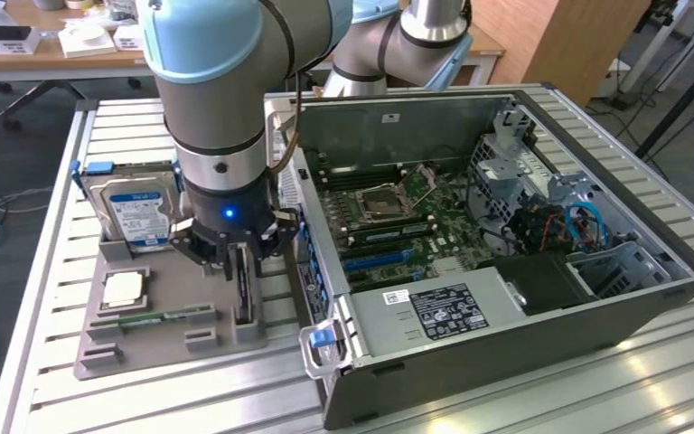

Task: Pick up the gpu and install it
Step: 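Pick up the gpu and move the gpu toward the slot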

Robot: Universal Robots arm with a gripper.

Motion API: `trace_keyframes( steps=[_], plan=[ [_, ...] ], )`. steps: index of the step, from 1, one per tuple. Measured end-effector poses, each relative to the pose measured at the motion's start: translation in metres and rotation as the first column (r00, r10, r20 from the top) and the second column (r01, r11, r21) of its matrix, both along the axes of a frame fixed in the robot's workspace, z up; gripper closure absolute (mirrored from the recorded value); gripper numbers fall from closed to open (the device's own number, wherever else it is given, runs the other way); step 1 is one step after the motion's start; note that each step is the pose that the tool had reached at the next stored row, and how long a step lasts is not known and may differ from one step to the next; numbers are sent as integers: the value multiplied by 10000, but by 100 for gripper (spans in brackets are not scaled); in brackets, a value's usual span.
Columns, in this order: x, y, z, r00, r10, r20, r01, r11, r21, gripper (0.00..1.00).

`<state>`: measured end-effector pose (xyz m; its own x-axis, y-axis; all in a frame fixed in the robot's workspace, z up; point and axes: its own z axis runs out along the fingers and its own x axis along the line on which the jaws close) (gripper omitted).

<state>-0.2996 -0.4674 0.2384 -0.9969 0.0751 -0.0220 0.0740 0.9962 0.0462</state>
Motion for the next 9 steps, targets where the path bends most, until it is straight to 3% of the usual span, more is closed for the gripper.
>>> trace_keyframes(
  steps=[9],
  plan=[
    [-12, 1, -3, 10000, 1, 0, -1, 10000, 2, 59]
  ],
)
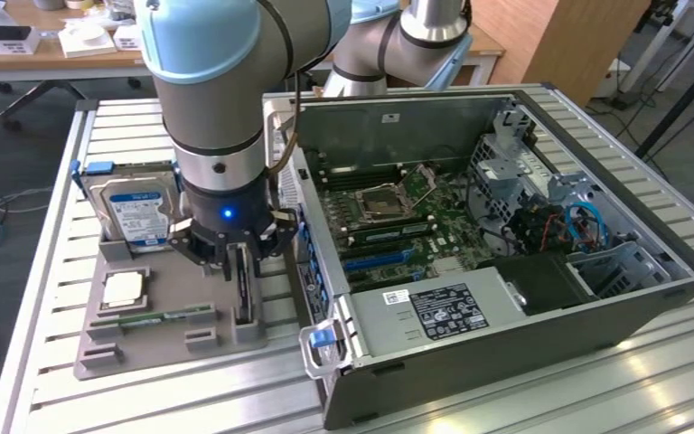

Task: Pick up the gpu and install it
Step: 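Pick up the gpu and move the gpu toward the slot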

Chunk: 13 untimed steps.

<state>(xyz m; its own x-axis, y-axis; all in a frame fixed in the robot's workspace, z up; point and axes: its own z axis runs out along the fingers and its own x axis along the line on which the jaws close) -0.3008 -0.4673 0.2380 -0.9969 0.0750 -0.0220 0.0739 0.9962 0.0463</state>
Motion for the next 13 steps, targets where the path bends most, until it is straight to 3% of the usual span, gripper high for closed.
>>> trace_keyframes(
  steps=[9, 10, 13],
  plan=[
    [-1, 0, 0, 10000, -1, -1, 1, 10000, 0, 60],
    [-1, 0, 0, 10000, -1, 0, 1, 10000, 0, 67],
    [-1, 0, 0, 10000, -1, -1, 1, 10000, 0, 67]
  ],
)
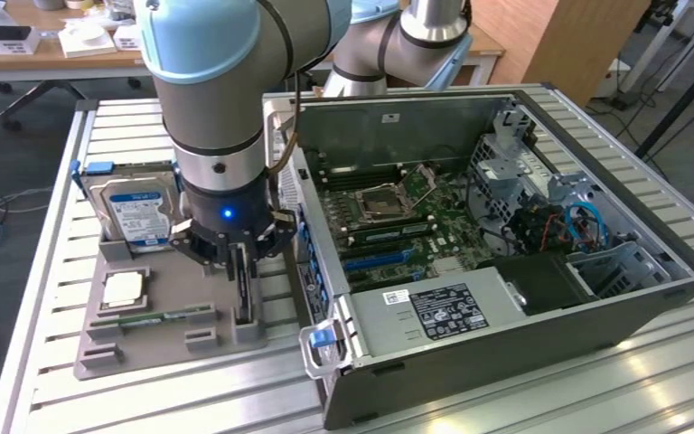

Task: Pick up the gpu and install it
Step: 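Pick up the gpu and move the gpu toward the slot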

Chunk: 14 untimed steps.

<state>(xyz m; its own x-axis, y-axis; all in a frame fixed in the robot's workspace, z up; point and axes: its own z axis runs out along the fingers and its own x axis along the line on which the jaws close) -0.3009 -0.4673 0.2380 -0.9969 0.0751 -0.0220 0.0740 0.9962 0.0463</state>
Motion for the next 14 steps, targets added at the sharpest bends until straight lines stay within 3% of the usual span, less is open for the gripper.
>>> trace_keyframes(
  steps=[14],
  plan=[
    [18, 0, 0, 10000, 0, -3, 0, 10000, 0, 69]
  ],
)
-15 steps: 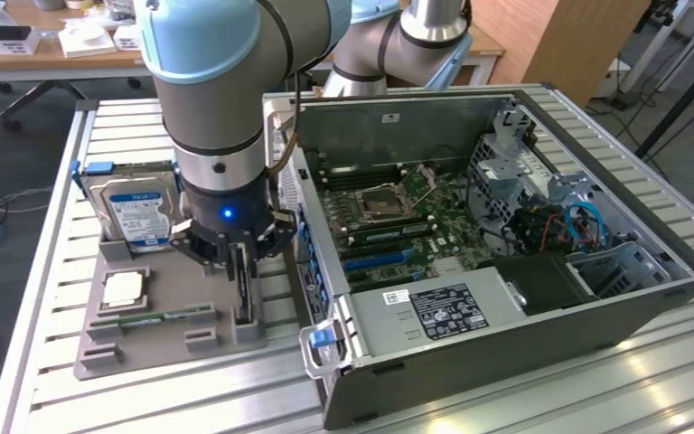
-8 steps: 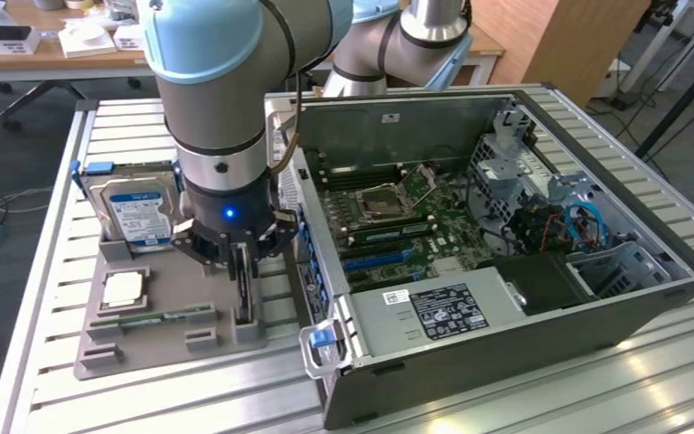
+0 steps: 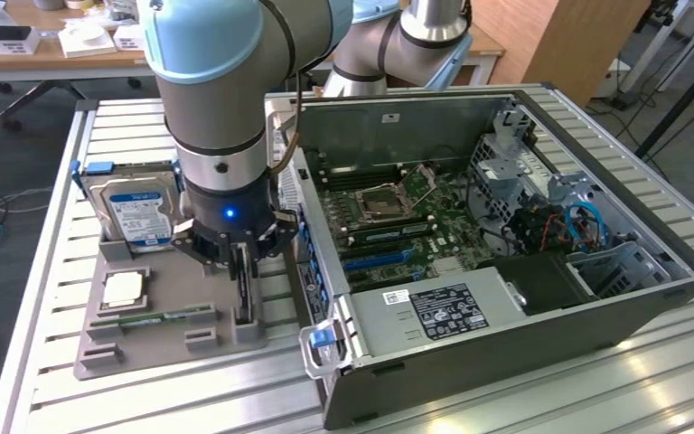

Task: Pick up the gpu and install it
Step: 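Pick up the gpu and move the gpu toward the slot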

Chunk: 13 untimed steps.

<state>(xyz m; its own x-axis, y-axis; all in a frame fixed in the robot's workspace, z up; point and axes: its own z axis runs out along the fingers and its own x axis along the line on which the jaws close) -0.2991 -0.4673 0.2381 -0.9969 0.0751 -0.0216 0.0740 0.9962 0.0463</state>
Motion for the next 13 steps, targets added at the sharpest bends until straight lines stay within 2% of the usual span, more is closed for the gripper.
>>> trace_keyframes(
  steps=[1, 2, 13],
  plan=[
    [0, 0, 0, 10000, 0, 2, 0, 10000, -1, 69],
    [0, 0, 0, 10000, -1, 3, 1, 10000, -1, 74],
    [0, 0, -1, 10000, -1, 3, 1, 10000, 0, 74]
  ],
)
